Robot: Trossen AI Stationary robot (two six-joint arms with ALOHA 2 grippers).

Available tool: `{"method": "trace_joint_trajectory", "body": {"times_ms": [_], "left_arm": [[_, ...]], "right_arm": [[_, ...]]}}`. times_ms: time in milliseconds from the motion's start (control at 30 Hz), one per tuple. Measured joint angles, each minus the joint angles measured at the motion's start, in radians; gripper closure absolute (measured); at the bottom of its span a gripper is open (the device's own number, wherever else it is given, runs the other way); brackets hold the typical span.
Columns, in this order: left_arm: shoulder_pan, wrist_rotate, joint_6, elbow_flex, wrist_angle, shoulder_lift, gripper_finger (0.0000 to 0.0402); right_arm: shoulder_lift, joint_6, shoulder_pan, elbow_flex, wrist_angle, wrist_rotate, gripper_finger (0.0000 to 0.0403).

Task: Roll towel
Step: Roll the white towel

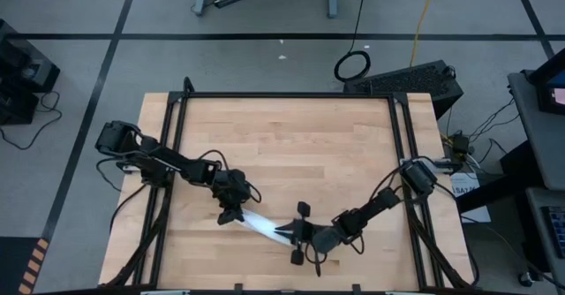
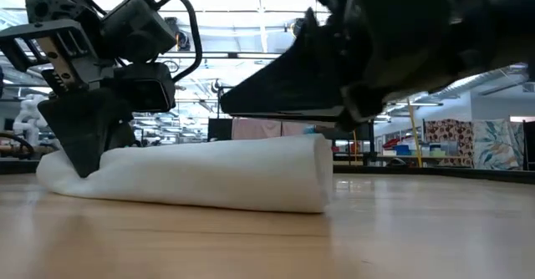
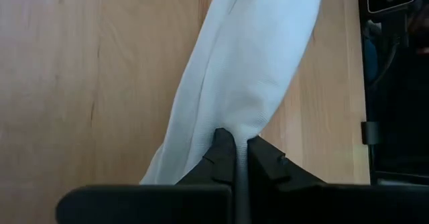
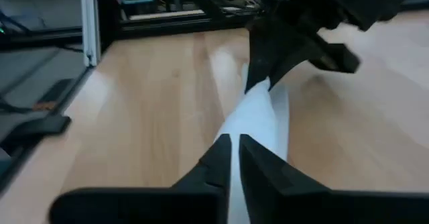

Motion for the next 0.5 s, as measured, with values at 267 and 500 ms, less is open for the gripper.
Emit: {"method": "trace_joint_trajectory", "body": {"times_ms": [267,500], "left_arm": [[0.007,0.0,-0.026,0.0,0.048,0.001,0.039],[0.007,0.003,-0.026,0.0,0.052,0.001,0.0366]], "right_arm": [[0.046,0.039,-0.027,0.0,0.028,-0.043,0.0396],[0.134,0.174,-0.047,0.004,0.046,-0.032,0.0401]]}}
